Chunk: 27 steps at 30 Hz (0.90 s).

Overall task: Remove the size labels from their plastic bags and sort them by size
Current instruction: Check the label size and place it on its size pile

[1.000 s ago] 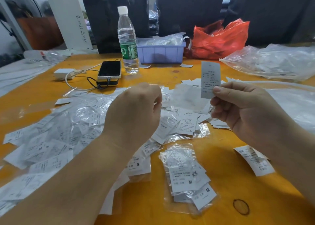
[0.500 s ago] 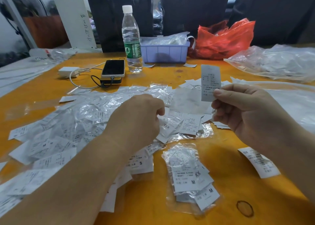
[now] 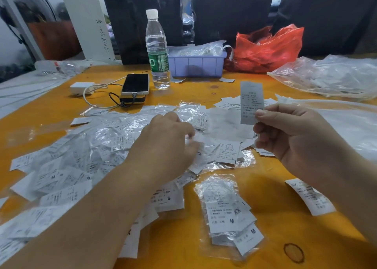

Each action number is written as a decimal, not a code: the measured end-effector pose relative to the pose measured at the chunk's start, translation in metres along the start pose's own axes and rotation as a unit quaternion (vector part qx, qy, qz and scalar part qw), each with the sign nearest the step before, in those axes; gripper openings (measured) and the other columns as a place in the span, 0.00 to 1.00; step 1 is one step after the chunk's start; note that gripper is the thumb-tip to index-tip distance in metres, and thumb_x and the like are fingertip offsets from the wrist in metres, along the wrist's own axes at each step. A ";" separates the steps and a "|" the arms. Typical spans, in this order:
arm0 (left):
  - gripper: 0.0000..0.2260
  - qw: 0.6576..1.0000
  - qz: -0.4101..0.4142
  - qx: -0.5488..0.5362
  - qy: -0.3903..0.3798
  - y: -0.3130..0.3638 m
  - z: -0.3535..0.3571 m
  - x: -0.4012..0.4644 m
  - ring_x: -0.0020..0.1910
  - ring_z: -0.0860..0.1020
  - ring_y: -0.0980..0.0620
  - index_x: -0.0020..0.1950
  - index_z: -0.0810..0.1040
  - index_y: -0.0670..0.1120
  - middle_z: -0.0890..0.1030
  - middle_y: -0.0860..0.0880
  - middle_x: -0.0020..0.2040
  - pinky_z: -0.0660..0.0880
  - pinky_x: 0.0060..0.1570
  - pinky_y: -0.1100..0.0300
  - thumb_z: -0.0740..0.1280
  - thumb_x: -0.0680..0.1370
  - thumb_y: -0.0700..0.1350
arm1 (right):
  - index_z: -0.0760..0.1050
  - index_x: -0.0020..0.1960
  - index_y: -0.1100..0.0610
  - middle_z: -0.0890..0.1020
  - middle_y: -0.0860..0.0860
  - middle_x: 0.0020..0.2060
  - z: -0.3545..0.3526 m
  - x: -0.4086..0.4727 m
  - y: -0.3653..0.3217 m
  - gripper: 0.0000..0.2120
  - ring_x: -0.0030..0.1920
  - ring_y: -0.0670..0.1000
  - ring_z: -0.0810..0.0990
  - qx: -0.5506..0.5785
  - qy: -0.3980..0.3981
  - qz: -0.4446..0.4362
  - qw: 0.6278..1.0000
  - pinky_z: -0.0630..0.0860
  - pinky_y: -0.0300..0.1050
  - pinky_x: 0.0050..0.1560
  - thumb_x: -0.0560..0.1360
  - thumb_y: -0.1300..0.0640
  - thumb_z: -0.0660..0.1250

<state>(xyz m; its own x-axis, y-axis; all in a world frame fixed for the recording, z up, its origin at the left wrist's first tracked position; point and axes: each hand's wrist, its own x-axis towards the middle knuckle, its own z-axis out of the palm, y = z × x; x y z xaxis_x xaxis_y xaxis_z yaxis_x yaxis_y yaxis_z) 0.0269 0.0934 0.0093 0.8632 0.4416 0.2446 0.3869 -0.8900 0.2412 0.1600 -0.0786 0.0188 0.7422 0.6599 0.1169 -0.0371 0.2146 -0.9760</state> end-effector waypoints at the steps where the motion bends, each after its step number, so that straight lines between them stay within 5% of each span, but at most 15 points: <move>1: 0.23 0.998 0.003 -0.056 -0.017 0.004 -0.003 -0.002 0.55 0.71 0.58 0.61 0.76 0.58 0.73 0.59 0.55 0.69 0.49 0.59 0.59 0.74 0.70 | 0.83 0.33 0.55 0.79 0.54 0.28 0.001 -0.001 0.000 0.03 0.27 0.49 0.76 0.007 -0.004 0.003 1.000 0.77 0.41 0.29 0.63 0.57 0.71; 4: 0.27 0.946 0.004 -0.316 -0.075 0.021 -0.014 -0.009 0.50 0.77 0.65 0.53 0.77 0.61 0.80 0.63 0.48 0.70 0.41 0.69 0.56 0.66 0.77 | 0.83 0.33 0.56 0.79 0.54 0.28 0.004 -0.004 -0.001 0.04 0.26 0.48 0.76 0.034 -0.017 0.015 0.999 0.77 0.41 0.29 0.64 0.58 0.70; 7: 0.12 0.896 0.024 -0.440 -0.061 0.029 -0.016 -0.013 0.46 0.79 0.68 0.48 0.81 0.57 0.83 0.64 0.45 0.72 0.39 0.77 0.68 0.73 0.63 | 0.83 0.34 0.56 0.79 0.54 0.29 0.008 -0.010 -0.001 0.04 0.27 0.48 0.76 0.058 -0.037 0.030 0.997 0.77 0.41 0.29 0.64 0.58 0.70; 10: 0.04 0.859 0.018 -0.511 0.003 0.033 -0.018 -0.015 0.37 0.79 0.63 0.42 0.85 0.52 0.83 0.56 0.37 0.73 0.36 0.72 0.70 0.75 0.47 | 0.82 0.36 0.58 0.79 0.55 0.29 0.012 -0.014 0.000 0.04 0.26 0.48 0.75 0.081 -0.049 0.048 0.994 0.76 0.41 0.27 0.63 0.58 0.71; 15: 0.10 0.773 -0.053 -0.633 -0.008 0.030 -0.017 -0.013 0.37 0.78 0.56 0.39 0.85 0.52 0.82 0.52 0.37 0.72 0.41 0.58 0.73 0.62 0.55 | 0.83 0.34 0.55 0.79 0.53 0.29 0.015 -0.018 0.001 0.04 0.26 0.48 0.74 0.069 -0.069 0.074 0.993 0.75 0.41 0.27 0.62 0.56 0.72; 23: 0.14 0.821 -0.057 -0.567 -0.023 0.029 -0.018 -0.010 0.34 0.77 0.57 0.35 0.84 0.51 0.82 0.51 0.34 0.74 0.40 0.57 0.73 0.58 0.60 | 0.82 0.35 0.52 0.85 0.55 0.44 0.010 -0.016 -0.006 0.03 0.39 0.50 0.81 0.049 -0.116 0.040 0.991 0.80 0.43 0.36 0.63 0.56 0.76; 27: 0.17 0.814 -0.043 -0.575 -0.077 0.028 -0.018 -0.010 0.32 0.74 0.54 0.37 0.82 0.42 0.83 0.38 0.44 0.74 0.39 0.58 0.75 0.60 0.55 | 0.83 0.39 0.56 0.85 0.57 0.47 0.009 -0.019 -0.005 0.04 0.44 0.52 0.83 0.036 -0.205 0.044 0.977 0.81 0.44 0.39 0.67 0.56 0.75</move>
<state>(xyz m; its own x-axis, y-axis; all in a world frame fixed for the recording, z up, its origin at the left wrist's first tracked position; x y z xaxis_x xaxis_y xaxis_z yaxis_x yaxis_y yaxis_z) 0.0230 0.0663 0.0305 0.9131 0.3994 0.0814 -0.0344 -0.1233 0.9918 0.1400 -0.0856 0.0231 0.4050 0.9074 0.1119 -0.1471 0.1854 -0.9716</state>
